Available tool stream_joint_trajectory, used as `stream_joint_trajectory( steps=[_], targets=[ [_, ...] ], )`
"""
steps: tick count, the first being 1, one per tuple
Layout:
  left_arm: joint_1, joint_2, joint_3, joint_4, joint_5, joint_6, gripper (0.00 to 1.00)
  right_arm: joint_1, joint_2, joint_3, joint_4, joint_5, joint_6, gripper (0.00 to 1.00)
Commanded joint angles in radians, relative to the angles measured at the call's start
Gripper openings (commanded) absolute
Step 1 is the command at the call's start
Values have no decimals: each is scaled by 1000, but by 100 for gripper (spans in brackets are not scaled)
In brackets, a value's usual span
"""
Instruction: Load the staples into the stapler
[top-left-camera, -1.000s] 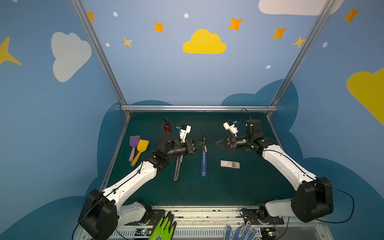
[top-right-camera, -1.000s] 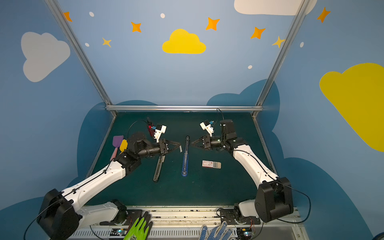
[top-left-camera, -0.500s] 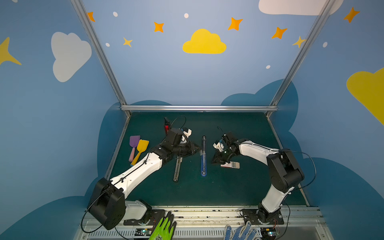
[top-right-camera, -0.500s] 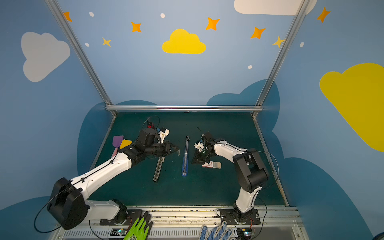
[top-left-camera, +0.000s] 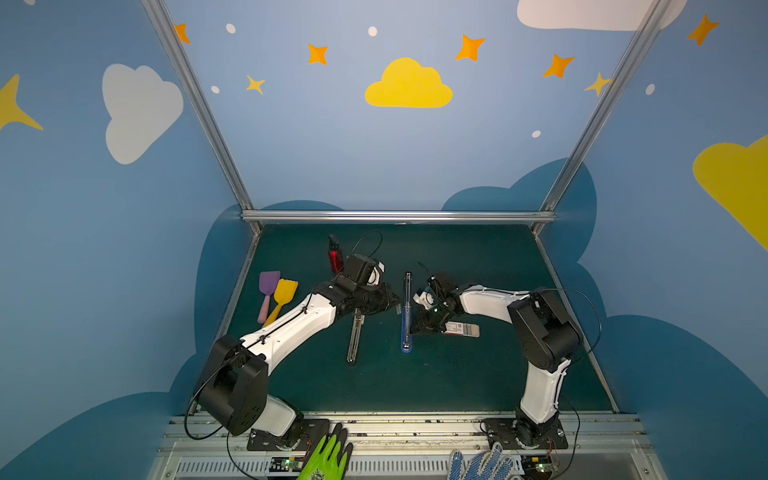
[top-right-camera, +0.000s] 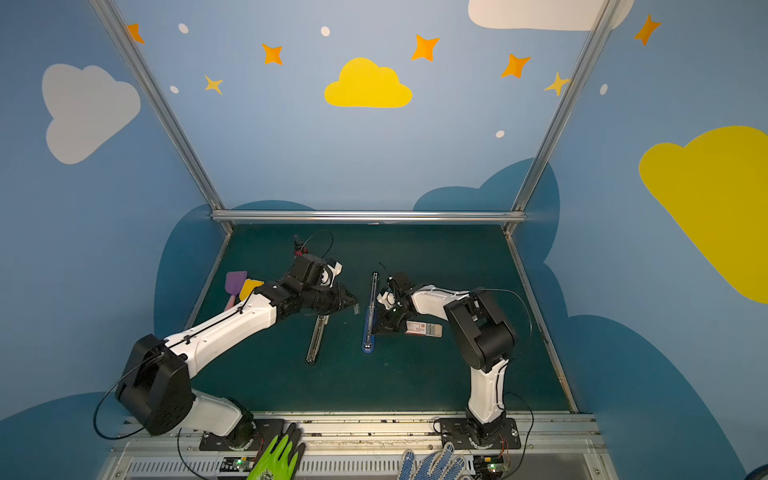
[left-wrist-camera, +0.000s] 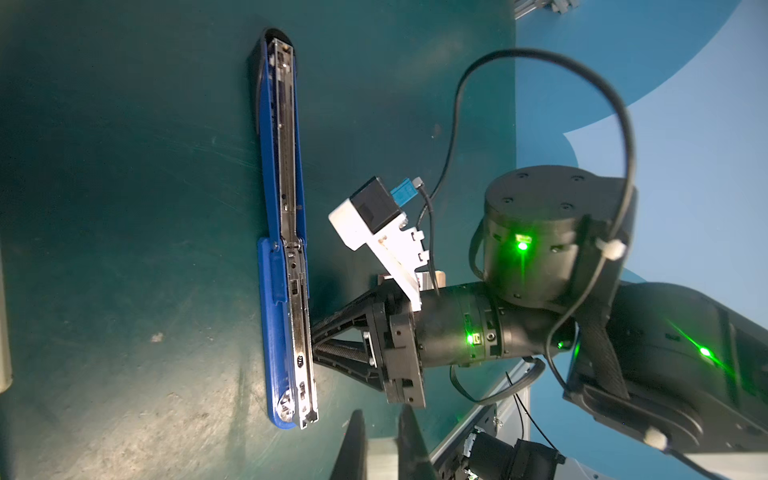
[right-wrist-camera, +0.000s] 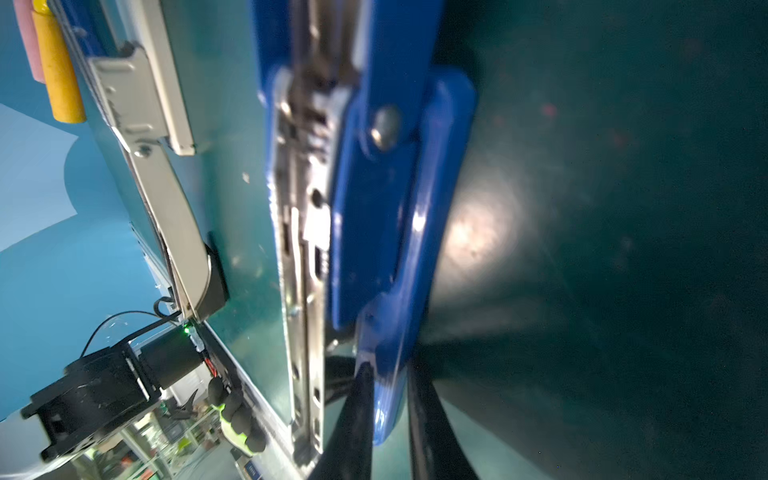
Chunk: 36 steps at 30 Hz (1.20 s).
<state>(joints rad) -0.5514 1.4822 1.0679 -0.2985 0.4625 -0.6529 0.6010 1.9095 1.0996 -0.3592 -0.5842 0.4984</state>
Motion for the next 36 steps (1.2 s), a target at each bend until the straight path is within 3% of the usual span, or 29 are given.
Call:
stream_joint_trajectory(
  steps=[1, 14, 17, 23, 36],
  targets=[
    [-9, 17, 35, -53, -44, 26, 9, 7, -2, 5, 48, -20, 18, 18],
    [-99, 232, 257, -241, -294, 81, 7, -89, -325, -229, 61, 49, -45, 21],
    [-110, 283, 296, -247, -316, 75, 8, -95, -420, -312, 149, 6, -57, 24],
    [-135, 389, 381, -290, -367, 88, 8, -93, -572, -403, 198, 72, -68, 26],
    [-188, 543, 537, -400, -515, 127, 8, -92, -638, -422, 199, 96, -65, 26]
  ],
)
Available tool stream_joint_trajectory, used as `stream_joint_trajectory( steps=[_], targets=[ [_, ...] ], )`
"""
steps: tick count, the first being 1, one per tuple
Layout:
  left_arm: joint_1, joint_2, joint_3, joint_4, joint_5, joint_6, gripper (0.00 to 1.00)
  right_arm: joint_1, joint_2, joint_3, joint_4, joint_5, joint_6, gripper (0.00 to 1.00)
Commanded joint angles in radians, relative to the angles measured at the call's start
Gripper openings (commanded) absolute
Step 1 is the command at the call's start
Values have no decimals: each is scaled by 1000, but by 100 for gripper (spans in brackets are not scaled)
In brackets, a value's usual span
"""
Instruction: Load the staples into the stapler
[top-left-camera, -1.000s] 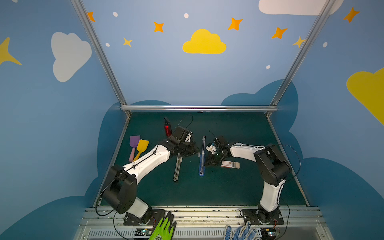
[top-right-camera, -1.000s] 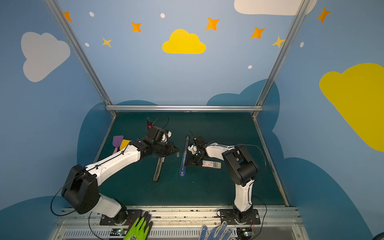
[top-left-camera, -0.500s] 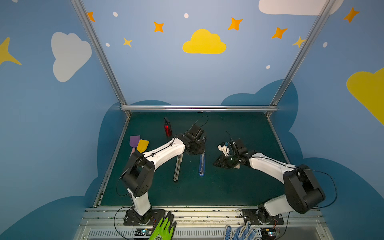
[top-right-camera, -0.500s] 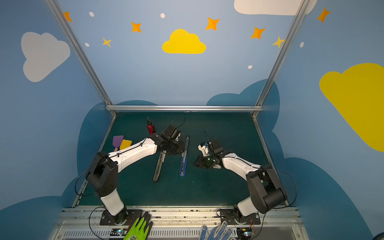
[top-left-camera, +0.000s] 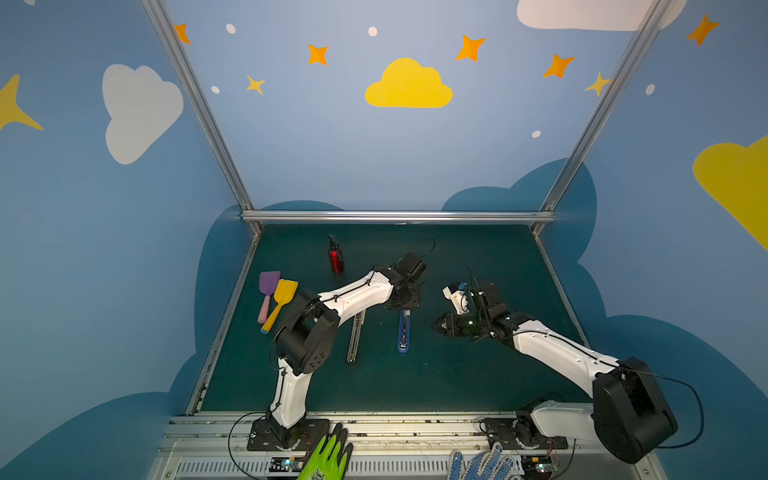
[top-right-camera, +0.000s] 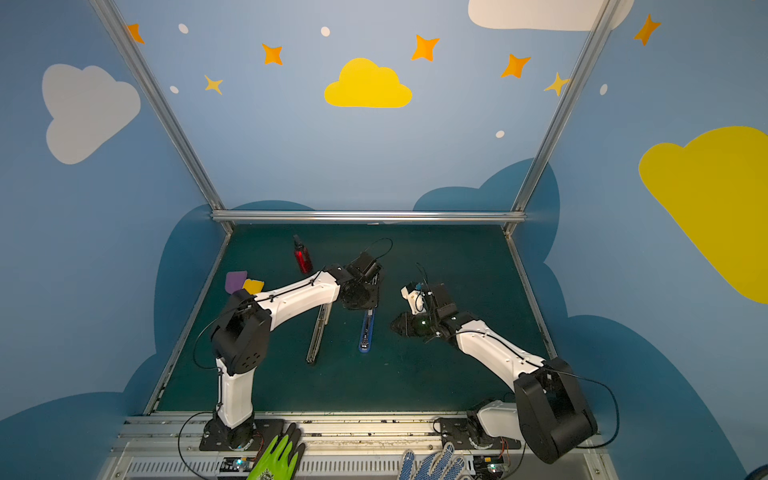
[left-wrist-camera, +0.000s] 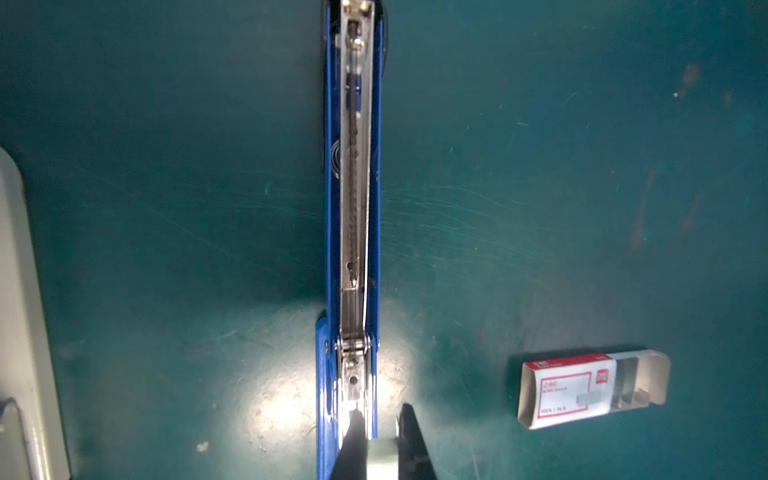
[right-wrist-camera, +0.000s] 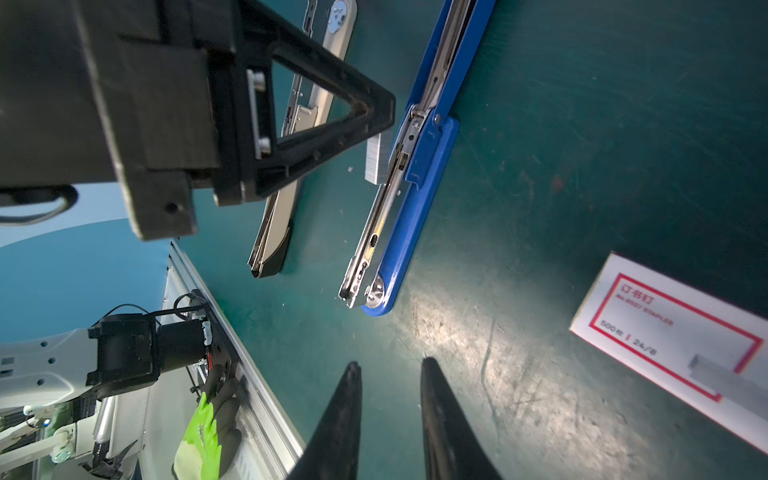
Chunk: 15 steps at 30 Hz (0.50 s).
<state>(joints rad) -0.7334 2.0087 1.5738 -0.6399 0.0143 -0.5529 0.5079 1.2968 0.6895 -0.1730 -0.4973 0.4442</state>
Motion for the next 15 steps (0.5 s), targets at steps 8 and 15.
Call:
stream_joint_trajectory(
  steps=[8, 15],
  targets=[
    [-9, 57, 88, -100, -121, 46, 8, 1, -37, -11, 10, 11, -12, 25],
    [-11, 75, 101, -99, -122, 53, 8, 1, -31, -11, 12, 8, -12, 25]
  ],
)
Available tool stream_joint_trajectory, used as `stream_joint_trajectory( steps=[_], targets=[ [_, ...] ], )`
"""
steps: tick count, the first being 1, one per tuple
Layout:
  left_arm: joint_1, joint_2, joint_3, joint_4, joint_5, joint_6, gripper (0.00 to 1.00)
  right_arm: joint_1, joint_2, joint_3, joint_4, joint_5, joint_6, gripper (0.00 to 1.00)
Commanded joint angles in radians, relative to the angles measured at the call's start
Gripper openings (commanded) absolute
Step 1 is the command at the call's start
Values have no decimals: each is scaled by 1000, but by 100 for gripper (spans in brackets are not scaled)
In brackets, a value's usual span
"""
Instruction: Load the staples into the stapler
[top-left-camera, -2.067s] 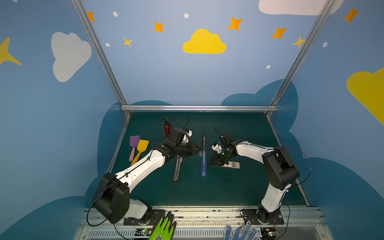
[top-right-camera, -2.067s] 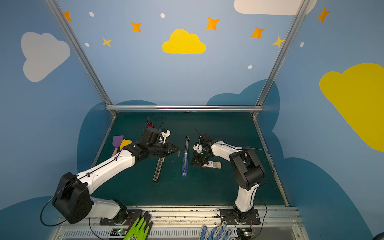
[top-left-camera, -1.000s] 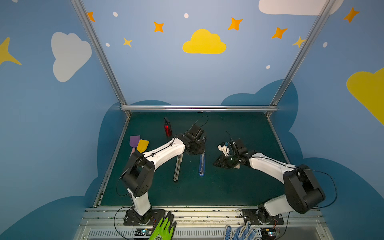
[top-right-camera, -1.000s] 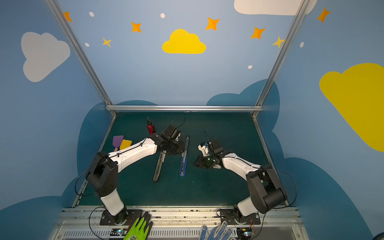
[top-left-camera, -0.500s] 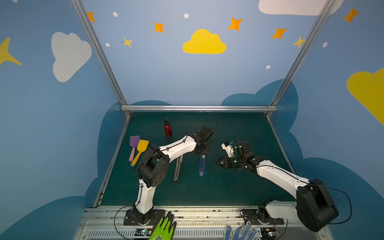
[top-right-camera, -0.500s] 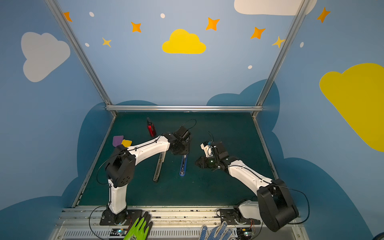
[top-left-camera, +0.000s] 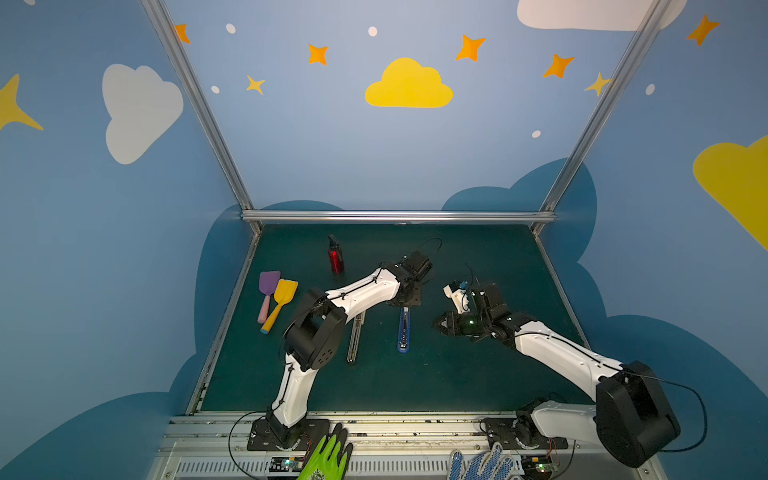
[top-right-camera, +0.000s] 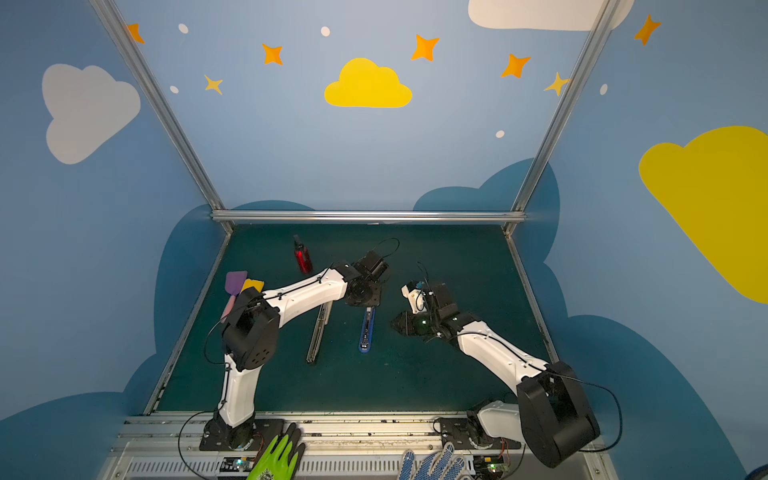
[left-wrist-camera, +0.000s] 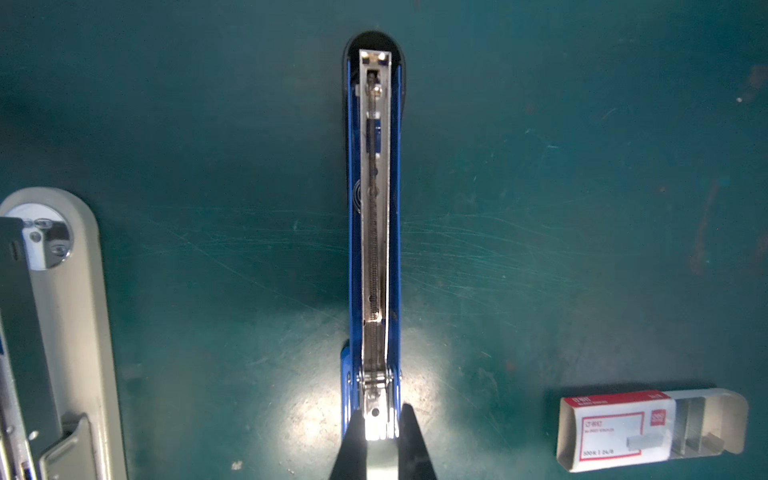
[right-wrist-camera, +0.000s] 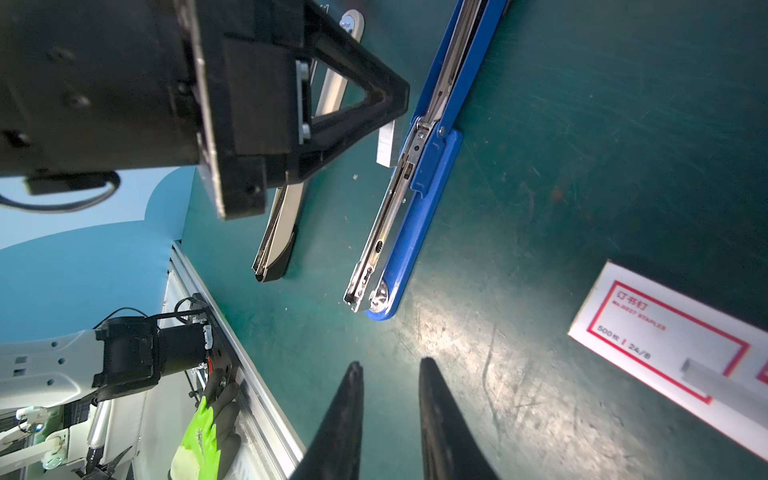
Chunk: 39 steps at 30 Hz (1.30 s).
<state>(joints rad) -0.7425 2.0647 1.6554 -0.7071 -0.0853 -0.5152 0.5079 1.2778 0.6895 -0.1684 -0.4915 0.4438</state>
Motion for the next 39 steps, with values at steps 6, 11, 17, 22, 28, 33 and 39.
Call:
stream_joint_trajectory(
  steps=[6, 11, 17, 22, 28, 33, 39],
  targets=[
    [-3, 36, 30, -33, -24, 15, 8, -2, -20, -11, -4, 7, -18, 25],
    [-3, 49, 45, -35, -23, 17, 8, -3, -26, -11, -9, 7, -19, 24],
    [-3, 65, 60, -40, -23, 18, 8, -8, -36, -11, -12, 7, -20, 24],
    [-3, 78, 59, -42, -32, 21, 7, -9, -49, -36, -16, 4, -21, 24],
    [-4, 82, 49, -38, -42, 24, 7, -11, -58, -37, -20, -1, -20, 24],
    [-9, 89, 40, -35, -54, 24, 7, -14, -66, -39, -22, -2, -19, 24],
    [-12, 89, 29, -34, -60, 24, 7, -21, -70, -43, -20, -2, -18, 24]
  ],
)
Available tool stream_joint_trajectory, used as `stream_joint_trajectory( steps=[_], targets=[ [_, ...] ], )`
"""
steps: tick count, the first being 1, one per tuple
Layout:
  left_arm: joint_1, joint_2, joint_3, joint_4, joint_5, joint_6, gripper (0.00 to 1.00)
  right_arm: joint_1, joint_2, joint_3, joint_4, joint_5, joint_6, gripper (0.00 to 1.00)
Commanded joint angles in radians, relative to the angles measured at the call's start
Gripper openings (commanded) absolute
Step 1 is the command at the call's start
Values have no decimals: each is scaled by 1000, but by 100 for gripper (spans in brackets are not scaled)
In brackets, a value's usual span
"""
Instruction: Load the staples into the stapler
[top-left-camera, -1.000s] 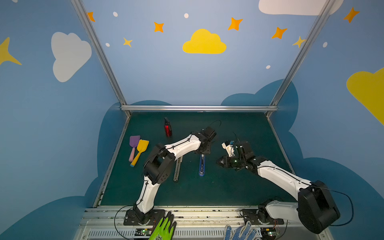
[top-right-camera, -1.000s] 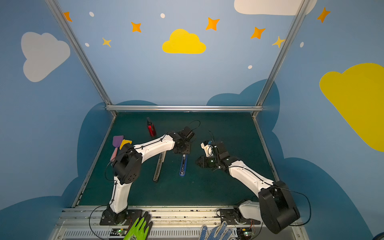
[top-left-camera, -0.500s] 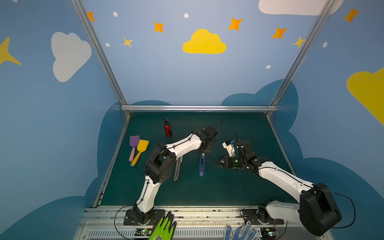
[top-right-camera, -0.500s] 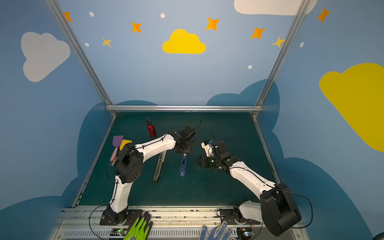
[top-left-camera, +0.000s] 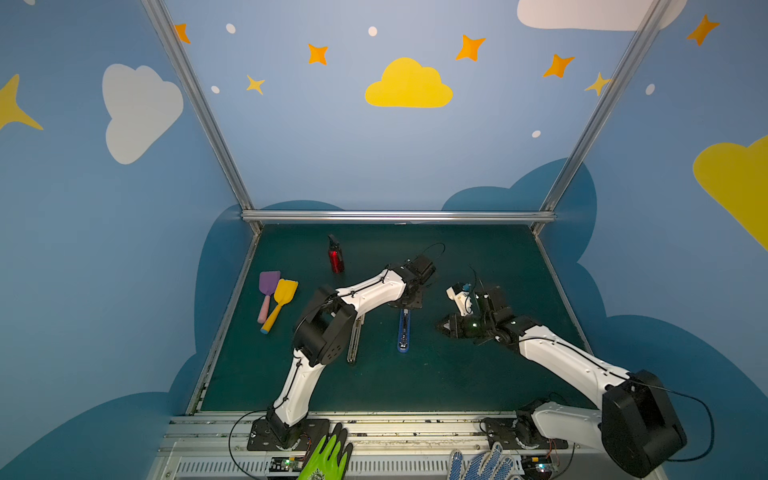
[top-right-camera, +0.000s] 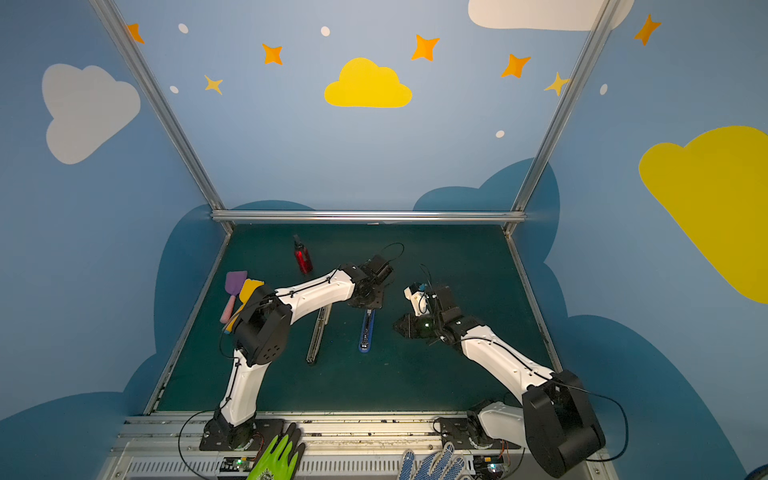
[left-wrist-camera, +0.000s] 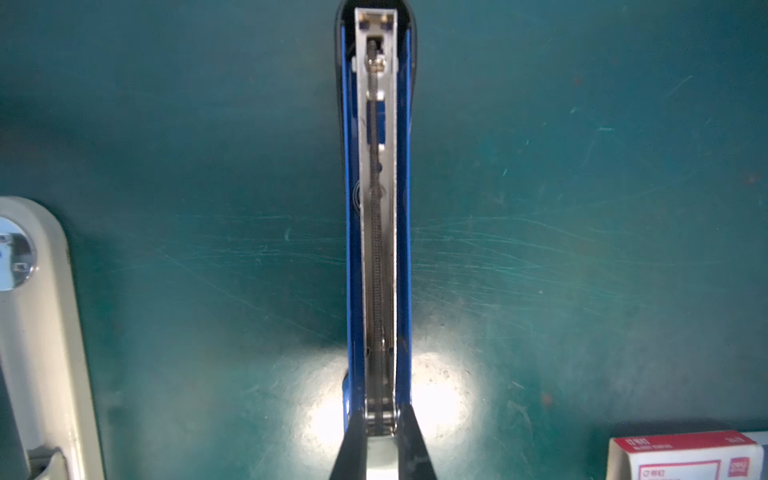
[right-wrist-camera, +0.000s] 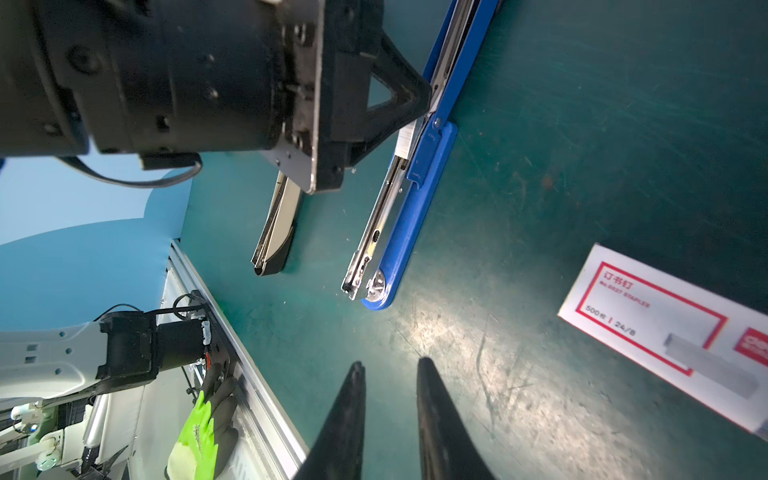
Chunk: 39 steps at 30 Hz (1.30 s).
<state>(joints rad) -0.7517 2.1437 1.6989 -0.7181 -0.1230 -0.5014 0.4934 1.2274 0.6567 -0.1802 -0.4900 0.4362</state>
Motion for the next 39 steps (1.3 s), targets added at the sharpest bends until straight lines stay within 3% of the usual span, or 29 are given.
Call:
stream_joint_trajectory(
  steps=[1, 15, 22, 36, 39],
  targets=[
    [-4, 8, -16, -24, -25, 11, 7, -8, -20, -11, -7, -4, -11, 24],
    [-29, -66, -74, -4, -55, 5, 8, -21, -22, -17, 0, -10, -4, 24],
    [-39, -84, -86, -9, -56, 1, 16, -24, -25, -17, -1, -12, -4, 24],
    [-51, -127, -140, 6, -35, -15, 16, -38, -35, -16, -11, -12, -7, 24],
    [-54, -123, -142, 6, -25, -17, 21, -42, -36, -12, -13, -13, -8, 24]
  ],
)
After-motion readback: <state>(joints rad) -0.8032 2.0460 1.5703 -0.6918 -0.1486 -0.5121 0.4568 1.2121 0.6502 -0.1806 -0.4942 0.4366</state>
